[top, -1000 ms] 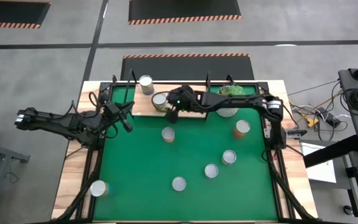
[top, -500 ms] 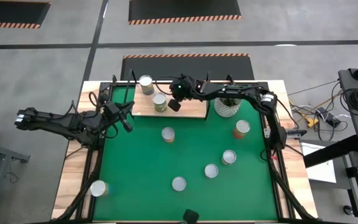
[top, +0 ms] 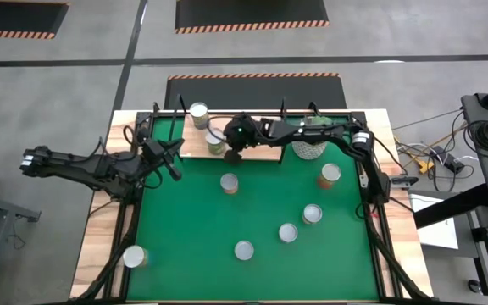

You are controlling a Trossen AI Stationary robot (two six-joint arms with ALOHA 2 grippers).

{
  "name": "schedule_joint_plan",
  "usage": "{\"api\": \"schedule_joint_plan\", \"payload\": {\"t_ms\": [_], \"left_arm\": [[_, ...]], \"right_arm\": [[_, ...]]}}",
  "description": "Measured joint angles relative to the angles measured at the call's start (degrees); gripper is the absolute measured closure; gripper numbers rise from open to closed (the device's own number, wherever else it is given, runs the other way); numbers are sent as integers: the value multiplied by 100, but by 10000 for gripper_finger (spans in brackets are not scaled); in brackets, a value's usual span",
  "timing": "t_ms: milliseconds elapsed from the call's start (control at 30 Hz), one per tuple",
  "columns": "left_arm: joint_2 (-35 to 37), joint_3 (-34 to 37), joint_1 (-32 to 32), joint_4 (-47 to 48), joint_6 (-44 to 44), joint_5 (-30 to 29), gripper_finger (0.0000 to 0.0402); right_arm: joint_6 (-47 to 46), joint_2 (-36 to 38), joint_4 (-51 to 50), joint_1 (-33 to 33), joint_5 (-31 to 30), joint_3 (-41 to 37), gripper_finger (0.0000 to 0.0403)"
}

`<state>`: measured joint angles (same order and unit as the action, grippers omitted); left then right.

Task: Pick and place cans onto a shelf
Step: Put the canned pears on the shelf

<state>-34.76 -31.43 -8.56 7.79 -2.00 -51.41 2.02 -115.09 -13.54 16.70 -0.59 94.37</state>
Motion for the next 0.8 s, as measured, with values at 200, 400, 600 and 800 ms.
{"api": "schedule_joint_plan", "payload": {"t_ms": [200, 400, 600, 800], "left_arm": [[-135, -10, 0, -2, 0, 2, 402], [-236, -36, 0, -31, 17, 2, 402], [-269, -36, 0, -40, 40, 4, 402], [-280, -37, 0, -53, 45, 2, 402]], "right_arm": [[18, 2, 286, -458, -127, 0, 390], [346, 44, 144, -533, -729, 0, 390], [395, 109, -336, -354, -1009, 0, 390], [200, -39, 119, -228, -1008, 2, 390]]}}
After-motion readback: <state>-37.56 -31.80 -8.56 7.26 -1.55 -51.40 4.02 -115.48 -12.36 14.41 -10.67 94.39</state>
